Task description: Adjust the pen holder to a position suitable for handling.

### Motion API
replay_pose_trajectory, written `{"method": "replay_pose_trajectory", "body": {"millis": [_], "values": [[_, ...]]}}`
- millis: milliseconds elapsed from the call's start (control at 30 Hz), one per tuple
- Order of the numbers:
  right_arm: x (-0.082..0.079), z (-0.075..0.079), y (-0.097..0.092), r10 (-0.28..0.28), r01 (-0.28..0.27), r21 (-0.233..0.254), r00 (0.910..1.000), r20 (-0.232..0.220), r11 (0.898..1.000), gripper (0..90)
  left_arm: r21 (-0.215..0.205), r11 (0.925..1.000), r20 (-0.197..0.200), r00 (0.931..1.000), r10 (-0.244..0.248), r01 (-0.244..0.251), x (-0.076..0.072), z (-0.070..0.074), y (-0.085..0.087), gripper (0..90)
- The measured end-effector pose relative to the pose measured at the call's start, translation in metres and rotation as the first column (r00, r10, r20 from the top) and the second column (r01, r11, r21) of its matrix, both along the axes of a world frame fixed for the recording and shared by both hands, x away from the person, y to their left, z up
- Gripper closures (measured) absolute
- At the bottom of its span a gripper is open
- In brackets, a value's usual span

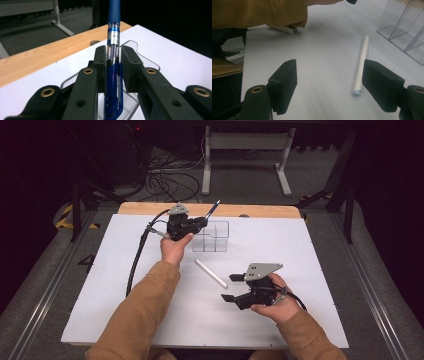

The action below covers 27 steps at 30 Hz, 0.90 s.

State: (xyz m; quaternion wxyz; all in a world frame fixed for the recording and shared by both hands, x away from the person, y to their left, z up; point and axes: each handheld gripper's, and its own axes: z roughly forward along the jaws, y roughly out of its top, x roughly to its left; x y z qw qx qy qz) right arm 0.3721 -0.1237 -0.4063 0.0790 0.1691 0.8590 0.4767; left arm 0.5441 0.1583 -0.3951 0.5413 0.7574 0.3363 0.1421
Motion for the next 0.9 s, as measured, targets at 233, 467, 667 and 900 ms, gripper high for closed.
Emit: {"method": "replay_pose_trajectory", "body": {"millis": [233,467,667,900], "values": [[0.0,-0.001,0.001,0.0,0.0,-0.004,1.0,-0.001,1.0,29.2,0.04,0.9992,-0.006,1.0,0.006,-0.006,-0.005,0.006,0.005,75.7],[-0.001,0.0,0.002,-0.001,0.001,-0.005,1.0,0.001,1.0,29.2,0.105,0.9926,-0.015,0.998,0.061,-0.059,-0.012,0.016,0.007,44.2],[0.001,0.002,-0.001,-0.024,0.024,0.008,0.9997,0.008,1.0,29.2,0.147,0.9844,0.015,0.9954,0.095,-0.096,-0.036,0.043,0.017,24.4],[0.004,0.005,-0.001,-0.045,0.045,0.01,0.9989,0.014,0.999,29.3,0.128,0.9899,0.094,0.9944,0.048,-0.06,-0.079,0.072,0.028,18.1]]}}
